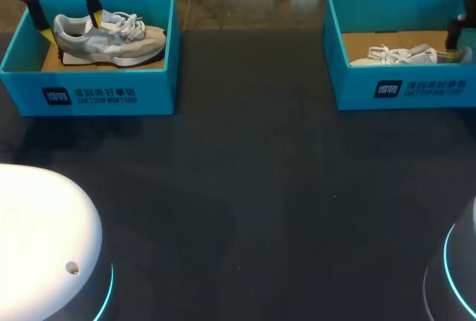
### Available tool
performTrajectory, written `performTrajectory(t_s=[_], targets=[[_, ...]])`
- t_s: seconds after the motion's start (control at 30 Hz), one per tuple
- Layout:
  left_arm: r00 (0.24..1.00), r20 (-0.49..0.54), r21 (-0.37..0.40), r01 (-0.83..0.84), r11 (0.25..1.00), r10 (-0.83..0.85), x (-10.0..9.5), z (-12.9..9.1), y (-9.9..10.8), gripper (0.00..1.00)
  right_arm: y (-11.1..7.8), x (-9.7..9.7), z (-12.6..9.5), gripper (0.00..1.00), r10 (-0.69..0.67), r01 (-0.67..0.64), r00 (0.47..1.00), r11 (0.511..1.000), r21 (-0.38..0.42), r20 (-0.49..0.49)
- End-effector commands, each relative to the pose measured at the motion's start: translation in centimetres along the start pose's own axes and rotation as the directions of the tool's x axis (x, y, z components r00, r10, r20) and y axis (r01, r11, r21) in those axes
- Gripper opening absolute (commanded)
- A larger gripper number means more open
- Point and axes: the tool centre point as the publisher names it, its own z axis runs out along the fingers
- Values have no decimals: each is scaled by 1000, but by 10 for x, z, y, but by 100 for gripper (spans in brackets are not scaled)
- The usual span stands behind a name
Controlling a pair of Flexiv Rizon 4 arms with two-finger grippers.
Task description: Take the shoe out of the shoebox, open the shoe tongue, remove and reinsert the insole, then place the shoe into the shoebox
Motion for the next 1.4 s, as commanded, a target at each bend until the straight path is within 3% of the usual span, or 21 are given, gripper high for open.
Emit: performTrajectory(t_s=[0.03,0.37,0.53,0.9,1.4], targets=[[1000,-2,-2,0,1000,0,0,0,0,100,-11,1,-37,100,0,0,1000,1000,-9,-3],[1000,-2,-2,0,1000,0,0,0,0,100,-35,9,-111,100,-6,6,998,1000,-3,-64],[1000,-2,-2,0,1000,0,0,0,0,100,-57,15,-133,100,-1,3,995,1000,17,-102],[1000,-2,-2,0,1000,0,0,0,0,100,-100,40,-140,100,42,-35,990,998,48,-134],[1000,-12,-2,23,1000,-23,-4,-3,5,100,-103,44,-139,100,52,-45,989,997,56,-140]])
